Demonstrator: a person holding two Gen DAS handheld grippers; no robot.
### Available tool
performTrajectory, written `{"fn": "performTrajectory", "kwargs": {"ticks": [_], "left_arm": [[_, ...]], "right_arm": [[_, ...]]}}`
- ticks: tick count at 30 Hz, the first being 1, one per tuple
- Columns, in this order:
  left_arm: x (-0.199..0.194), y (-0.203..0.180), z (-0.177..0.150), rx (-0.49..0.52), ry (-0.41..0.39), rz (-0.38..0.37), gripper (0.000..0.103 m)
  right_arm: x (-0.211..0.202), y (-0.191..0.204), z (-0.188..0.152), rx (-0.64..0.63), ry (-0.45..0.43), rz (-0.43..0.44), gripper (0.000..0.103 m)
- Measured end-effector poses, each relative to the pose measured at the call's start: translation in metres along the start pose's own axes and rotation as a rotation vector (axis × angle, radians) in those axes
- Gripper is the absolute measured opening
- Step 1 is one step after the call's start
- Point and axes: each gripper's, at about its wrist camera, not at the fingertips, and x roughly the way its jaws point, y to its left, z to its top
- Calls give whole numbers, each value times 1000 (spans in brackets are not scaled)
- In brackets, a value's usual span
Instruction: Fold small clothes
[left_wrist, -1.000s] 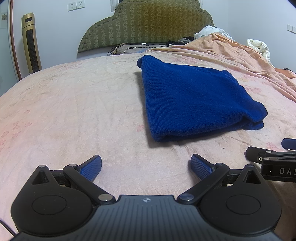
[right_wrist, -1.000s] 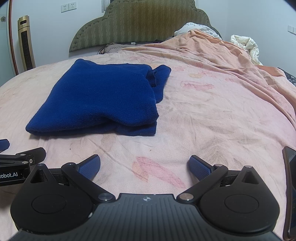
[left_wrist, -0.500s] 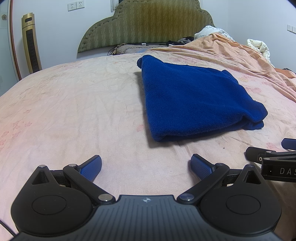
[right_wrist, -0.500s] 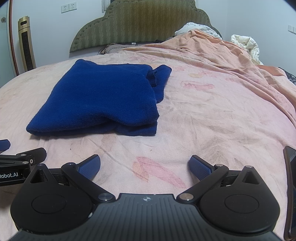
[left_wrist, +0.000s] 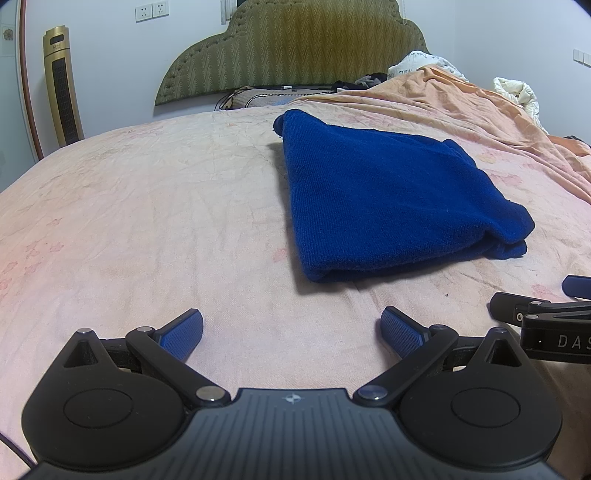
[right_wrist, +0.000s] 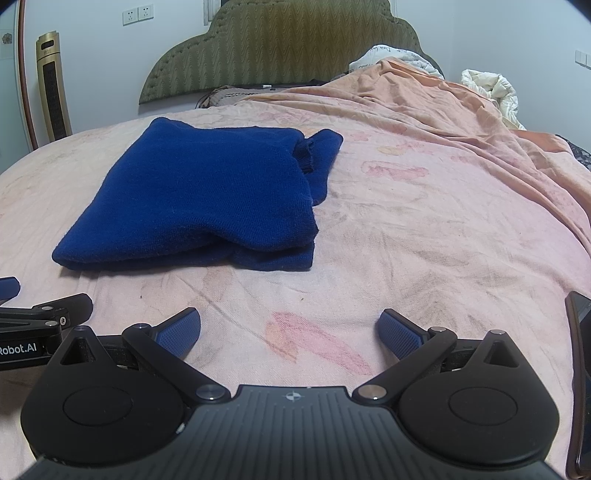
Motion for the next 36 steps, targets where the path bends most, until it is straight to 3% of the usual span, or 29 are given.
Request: {"fn": "performTrajectory", "kwargs": {"ticks": [4, 7, 12, 36], "left_arm": [[0, 4, 7, 36, 47, -34, 103], [-2, 7, 16, 9, 98, -14, 103], [-12, 6, 24, 27, 83, 43, 103], [-22, 7, 23, -8, 94, 53, 103]], "right_arm": [[-5, 0, 2, 28, -5, 4, 103], [-14, -1, 8, 61, -13, 27, 103], [-24, 2, 16, 51, -16, 28, 103], [-31, 9, 13, 39, 9, 58, 103]]}}
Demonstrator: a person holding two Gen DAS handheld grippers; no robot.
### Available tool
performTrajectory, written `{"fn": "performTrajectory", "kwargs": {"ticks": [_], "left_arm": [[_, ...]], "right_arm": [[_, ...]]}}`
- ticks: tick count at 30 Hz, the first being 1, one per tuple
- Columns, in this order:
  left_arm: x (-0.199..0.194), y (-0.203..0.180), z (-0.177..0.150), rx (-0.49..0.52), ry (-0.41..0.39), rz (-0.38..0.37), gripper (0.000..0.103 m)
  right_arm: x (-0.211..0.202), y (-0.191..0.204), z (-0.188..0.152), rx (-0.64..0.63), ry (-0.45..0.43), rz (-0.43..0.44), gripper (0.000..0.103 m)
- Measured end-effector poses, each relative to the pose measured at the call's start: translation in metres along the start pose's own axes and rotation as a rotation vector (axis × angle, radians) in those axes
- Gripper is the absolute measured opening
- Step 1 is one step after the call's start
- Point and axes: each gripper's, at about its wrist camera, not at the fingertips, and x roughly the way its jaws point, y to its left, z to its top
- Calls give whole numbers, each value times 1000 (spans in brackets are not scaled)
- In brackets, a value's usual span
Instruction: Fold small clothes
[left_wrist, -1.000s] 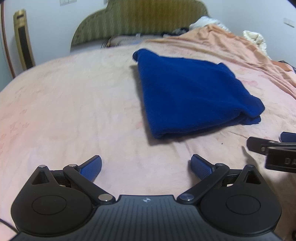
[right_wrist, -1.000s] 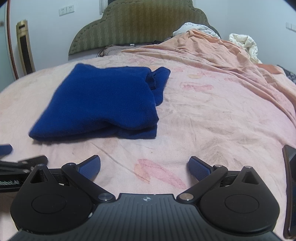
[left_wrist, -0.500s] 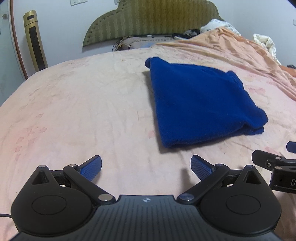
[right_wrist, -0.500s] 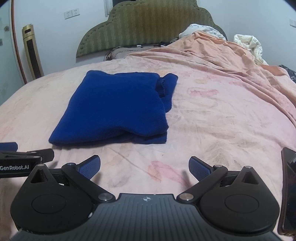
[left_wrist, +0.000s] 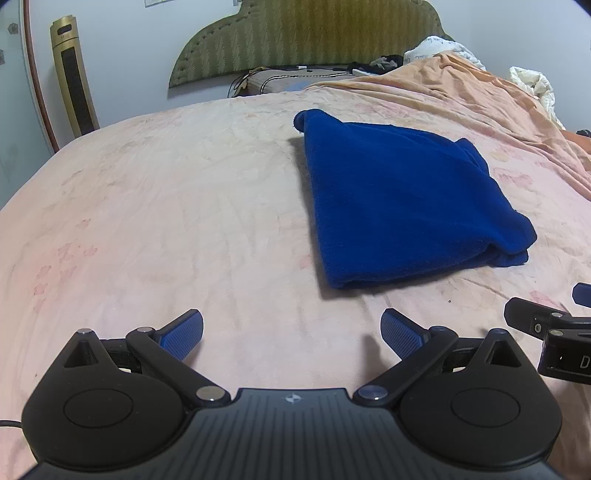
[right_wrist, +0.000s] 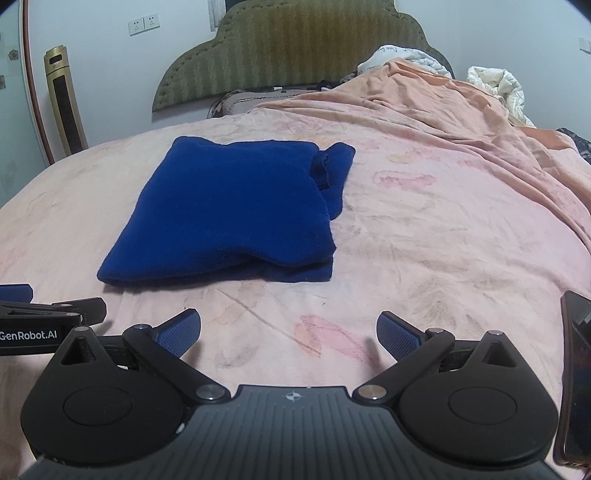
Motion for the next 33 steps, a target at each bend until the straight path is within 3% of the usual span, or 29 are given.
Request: {"fn": "performTrajectory", "kwargs": {"ticks": [33], "left_arm": [[-1, -4, -4, 38, -9, 38, 103]], "right_arm": [[-7, 7, -3, -14, 6, 15, 103]]}}
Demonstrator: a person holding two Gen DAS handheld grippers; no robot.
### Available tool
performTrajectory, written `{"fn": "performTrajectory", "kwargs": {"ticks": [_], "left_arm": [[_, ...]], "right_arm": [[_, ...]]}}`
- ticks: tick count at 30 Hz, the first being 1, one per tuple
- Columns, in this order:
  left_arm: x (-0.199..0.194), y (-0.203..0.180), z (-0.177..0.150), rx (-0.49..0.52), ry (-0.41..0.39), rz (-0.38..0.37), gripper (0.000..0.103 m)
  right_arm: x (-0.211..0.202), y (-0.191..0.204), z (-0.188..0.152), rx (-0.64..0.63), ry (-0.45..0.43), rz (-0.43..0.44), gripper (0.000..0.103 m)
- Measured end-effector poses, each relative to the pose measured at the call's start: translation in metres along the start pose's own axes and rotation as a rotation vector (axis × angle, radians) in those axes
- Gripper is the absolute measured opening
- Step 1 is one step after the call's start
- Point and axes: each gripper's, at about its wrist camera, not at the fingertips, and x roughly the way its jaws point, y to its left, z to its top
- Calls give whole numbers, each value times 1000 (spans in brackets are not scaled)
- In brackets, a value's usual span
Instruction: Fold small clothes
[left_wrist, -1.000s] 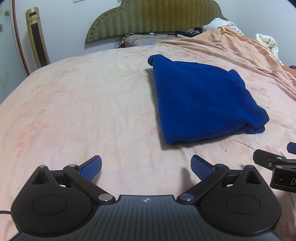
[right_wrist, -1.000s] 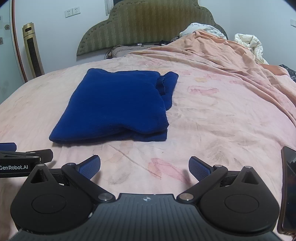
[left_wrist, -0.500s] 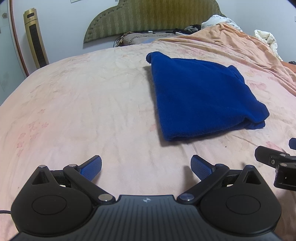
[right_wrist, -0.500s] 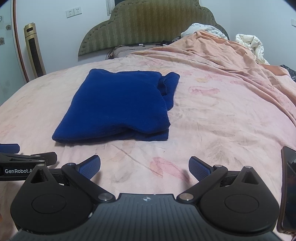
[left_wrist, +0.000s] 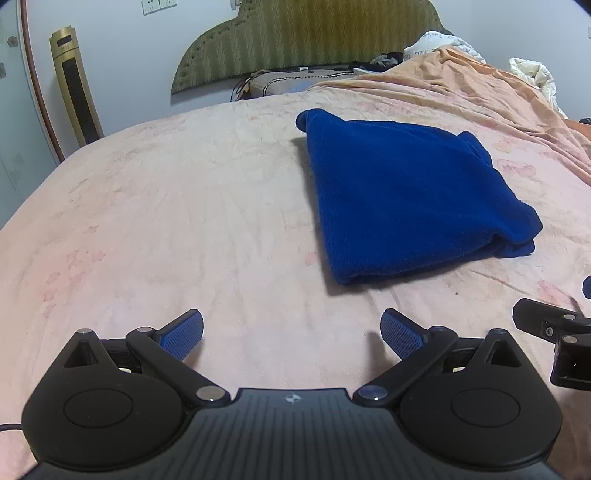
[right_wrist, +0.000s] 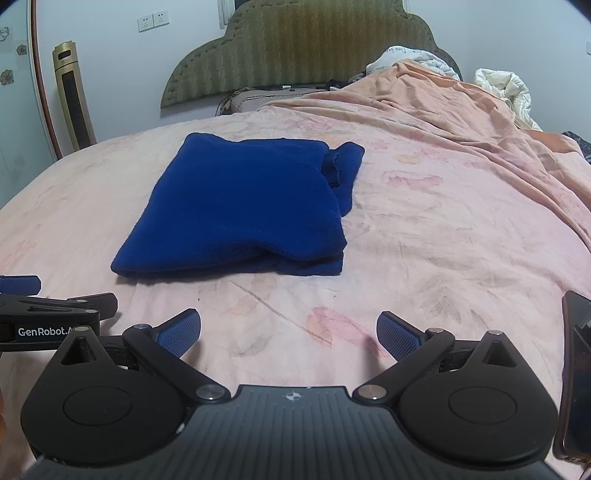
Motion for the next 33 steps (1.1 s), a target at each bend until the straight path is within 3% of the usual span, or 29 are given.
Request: {"fn": "performTrajectory", "kwargs": {"ticks": [33], "left_arm": [[5, 3, -1, -17, 10, -9, 103]], "right_arm": [[1, 0, 1, 2, 5, -3, 103]]}}
